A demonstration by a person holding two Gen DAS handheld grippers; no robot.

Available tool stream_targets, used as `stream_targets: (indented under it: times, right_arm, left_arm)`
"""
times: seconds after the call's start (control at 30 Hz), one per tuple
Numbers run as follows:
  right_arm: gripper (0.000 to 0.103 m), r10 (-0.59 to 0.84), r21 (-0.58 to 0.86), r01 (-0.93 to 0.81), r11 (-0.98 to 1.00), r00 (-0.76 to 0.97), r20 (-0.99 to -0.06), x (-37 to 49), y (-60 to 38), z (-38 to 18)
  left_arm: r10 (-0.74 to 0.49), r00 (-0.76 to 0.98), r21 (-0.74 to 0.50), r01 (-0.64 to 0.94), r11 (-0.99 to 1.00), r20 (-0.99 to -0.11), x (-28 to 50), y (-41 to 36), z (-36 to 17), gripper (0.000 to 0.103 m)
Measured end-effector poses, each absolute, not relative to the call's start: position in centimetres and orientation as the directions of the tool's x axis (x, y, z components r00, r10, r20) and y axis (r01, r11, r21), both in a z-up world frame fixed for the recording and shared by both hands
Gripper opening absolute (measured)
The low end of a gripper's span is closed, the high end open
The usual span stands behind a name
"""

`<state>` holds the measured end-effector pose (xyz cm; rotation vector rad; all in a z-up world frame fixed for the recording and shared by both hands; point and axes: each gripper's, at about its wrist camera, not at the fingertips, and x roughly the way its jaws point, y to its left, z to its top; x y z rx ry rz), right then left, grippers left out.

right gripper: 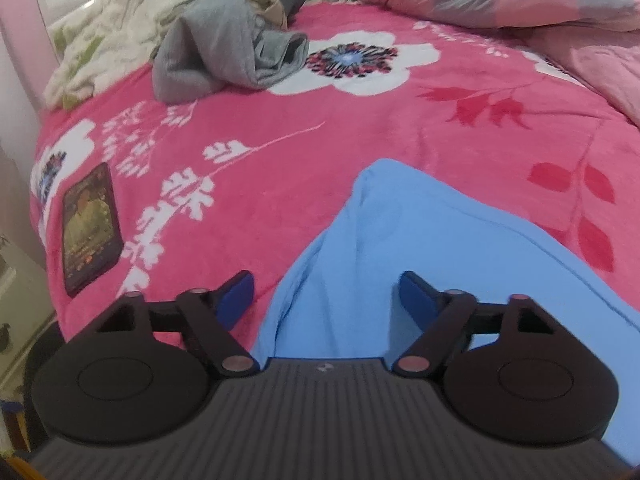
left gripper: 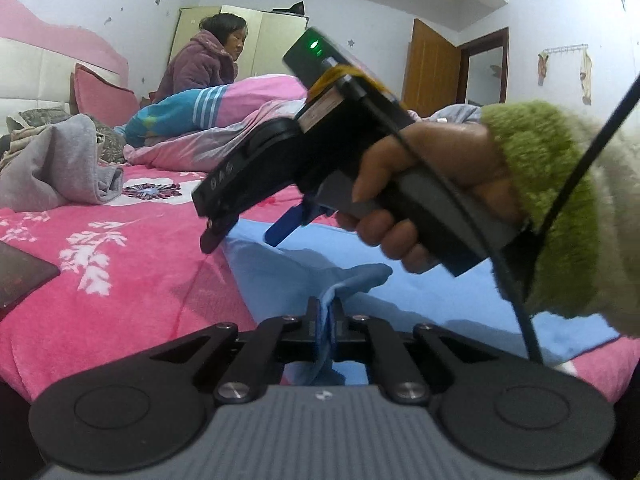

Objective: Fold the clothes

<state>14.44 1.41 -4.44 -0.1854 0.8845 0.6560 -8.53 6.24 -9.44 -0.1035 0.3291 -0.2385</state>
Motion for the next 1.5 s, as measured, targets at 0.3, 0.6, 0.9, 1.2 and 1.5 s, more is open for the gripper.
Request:
stream_targets:
  times: [0.3,0.6,0.9,1.2,1.5]
  right_arm:
    - [0.007,0.483,0.181,-0.559,0.809,0.455,-0.748,15.3,0.3,-4.5]
    - [0.005,0.534,0.311,-0.451,0.837,0.546,-0.646,13.7,-5.9,-2.0]
    - [0.005,0.480,0.381,-0.302,0.874,0.656,-0.582,9.9,-15.9,-0.4]
    - [0.016,0.420,0.477,-0.108,0.872,0.664,-0.618,7.1,-23.3,-5.6]
    - [0.052,0.593,0.759,-0.023,0.650,0.640,-0.489,-0.6,-29.9,-7.4]
  left_arm:
    - [-0.265,0.924,-0.150,0.231,0.961,-0.276,-8.7,6.5,-8.9,0.004]
    - [-0.322,0.920,-0.121,0.301,0.946,-0.224,-9.4,5.0,-6.7,0.004]
    - [-0.455,0.865,-0.050,0.455,0.889,-0.212,-10.4,0.4,-5.6,0.004]
    - [-0.489,0.789,0.040,0.540,0.841,-0.372,-8.9,-3.8,-7.9,0.005]
    - [-0.462,0.798,0.060,0.522,0.851,-0.386,-9.3,-4.2,-7.8,0.007]
